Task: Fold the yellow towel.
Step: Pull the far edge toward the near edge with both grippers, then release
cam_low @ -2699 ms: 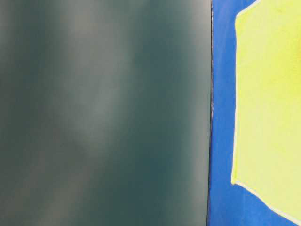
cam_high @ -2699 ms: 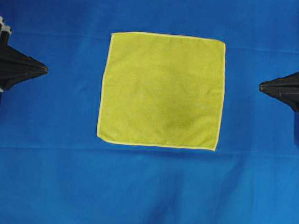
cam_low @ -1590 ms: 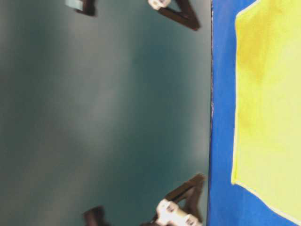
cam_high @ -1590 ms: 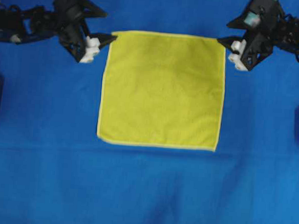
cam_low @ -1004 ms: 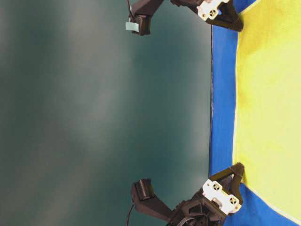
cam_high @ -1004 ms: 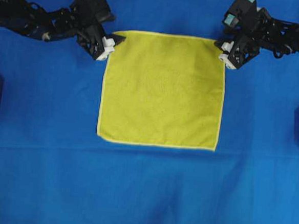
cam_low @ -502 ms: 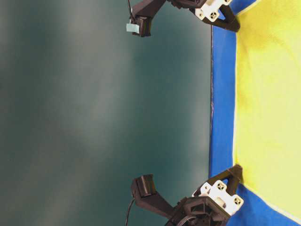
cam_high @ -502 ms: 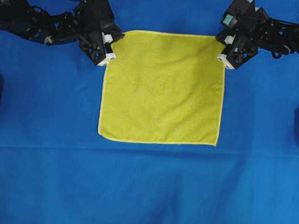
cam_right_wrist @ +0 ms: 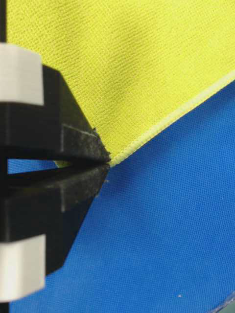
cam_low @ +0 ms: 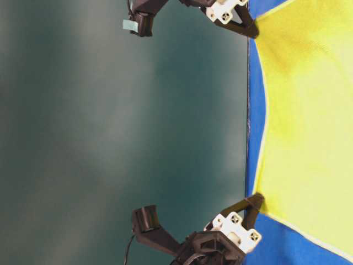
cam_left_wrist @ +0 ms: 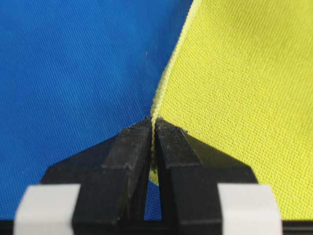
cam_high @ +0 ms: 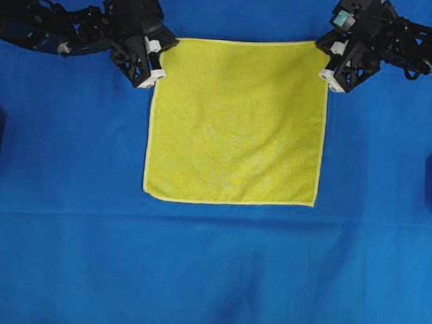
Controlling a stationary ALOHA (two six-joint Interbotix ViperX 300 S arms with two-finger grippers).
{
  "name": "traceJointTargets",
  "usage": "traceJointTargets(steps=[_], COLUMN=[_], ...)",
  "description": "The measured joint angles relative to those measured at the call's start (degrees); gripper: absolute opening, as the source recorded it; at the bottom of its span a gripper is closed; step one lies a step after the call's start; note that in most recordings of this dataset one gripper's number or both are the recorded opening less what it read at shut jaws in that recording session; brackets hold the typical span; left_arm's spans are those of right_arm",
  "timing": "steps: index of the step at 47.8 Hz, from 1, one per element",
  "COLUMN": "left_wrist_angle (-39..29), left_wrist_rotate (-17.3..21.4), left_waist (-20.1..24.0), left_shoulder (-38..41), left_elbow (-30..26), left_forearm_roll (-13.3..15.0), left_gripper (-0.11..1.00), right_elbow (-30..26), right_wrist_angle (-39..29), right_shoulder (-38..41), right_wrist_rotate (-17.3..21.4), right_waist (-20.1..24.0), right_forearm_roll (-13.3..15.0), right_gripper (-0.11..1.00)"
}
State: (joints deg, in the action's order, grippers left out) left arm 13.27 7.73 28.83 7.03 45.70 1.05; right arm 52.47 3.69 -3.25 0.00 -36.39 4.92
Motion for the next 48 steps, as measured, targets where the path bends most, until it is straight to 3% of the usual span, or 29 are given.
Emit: traceJointTargets(steps=[13, 22, 32, 48], left_wrist_angle=[-0.97, -4.31, -7.65, -8.88], left_wrist_rotate=[-1.49, -1.49, -2.02, -8.88], left_waist=[-1.32, -7.47, -16.26, -28.21], left_shoulder=[-1.76, -6.86, -11.34, -11.51], left_elbow=[1.67, 4.66, 7.56, 8.0], left_forearm_roll=[0.0, 0.09, 0.09, 0.18], left_gripper=[0.01, 0.01, 0.01, 0.01], right_elbow=[0.44, 2.64, 6.15, 8.53], right_wrist_angle=[-0.62, -1.93, -2.2, -4.75], right_shoulder=[-0.97, -5.89, -11.34, -13.45], right_wrist_rotate=[0.53, 1.67, 5.1, 13.45], right_waist=[0.7, 6.24, 15.38, 27.33], right_forearm_roll=[-0.18, -1.49, -2.81, -3.25], right_gripper=[0.02, 0.02, 0.02, 0.02])
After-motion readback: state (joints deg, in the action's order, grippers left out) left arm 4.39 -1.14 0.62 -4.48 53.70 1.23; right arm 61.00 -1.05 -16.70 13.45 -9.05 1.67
